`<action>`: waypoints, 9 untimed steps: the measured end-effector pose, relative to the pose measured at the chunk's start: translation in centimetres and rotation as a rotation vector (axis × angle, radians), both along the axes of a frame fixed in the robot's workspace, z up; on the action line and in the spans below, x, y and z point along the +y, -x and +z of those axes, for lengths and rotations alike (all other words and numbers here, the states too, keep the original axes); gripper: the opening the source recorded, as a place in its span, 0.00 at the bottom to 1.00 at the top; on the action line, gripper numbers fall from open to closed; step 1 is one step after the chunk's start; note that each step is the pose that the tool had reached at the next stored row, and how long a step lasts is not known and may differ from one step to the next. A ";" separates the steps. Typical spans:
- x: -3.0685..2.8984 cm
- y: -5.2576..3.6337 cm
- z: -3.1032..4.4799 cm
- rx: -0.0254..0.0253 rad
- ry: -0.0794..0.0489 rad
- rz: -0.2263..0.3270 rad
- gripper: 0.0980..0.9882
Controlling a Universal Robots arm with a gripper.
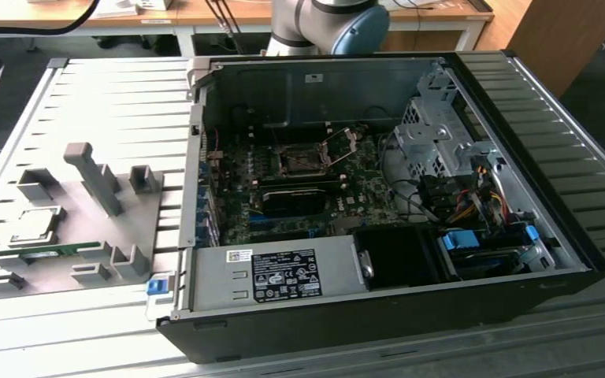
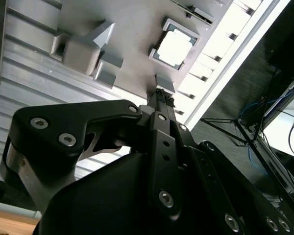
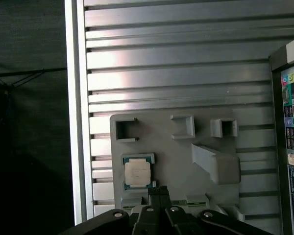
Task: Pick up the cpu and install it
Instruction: 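Reach for the cpu, then pick up the cpu and move it towards the insertion slot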
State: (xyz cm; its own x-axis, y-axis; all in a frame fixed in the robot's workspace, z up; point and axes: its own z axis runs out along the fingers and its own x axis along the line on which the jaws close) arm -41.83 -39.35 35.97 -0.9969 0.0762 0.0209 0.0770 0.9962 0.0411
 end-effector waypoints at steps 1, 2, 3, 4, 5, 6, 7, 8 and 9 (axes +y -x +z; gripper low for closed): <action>0.00 0.15 -0.05 0.0017 0.000 0.000 0.01; 0.00 0.28 -0.11 0.0036 0.000 0.000 0.01; 0.00 0.49 -0.19 0.0046 0.000 0.000 0.01; 0.00 0.73 -0.32 0.0052 0.000 0.000 0.01; 0.00 0.80 -0.45 0.0079 0.000 0.000 0.01; 0.00 0.82 -0.56 0.0133 0.000 0.000 0.01; 0.00 0.84 -0.70 0.0150 0.000 0.000 0.01; -0.01 0.84 -0.87 0.0154 0.000 0.000 0.01; -0.03 0.84 -1.05 0.0156 0.000 0.000 0.01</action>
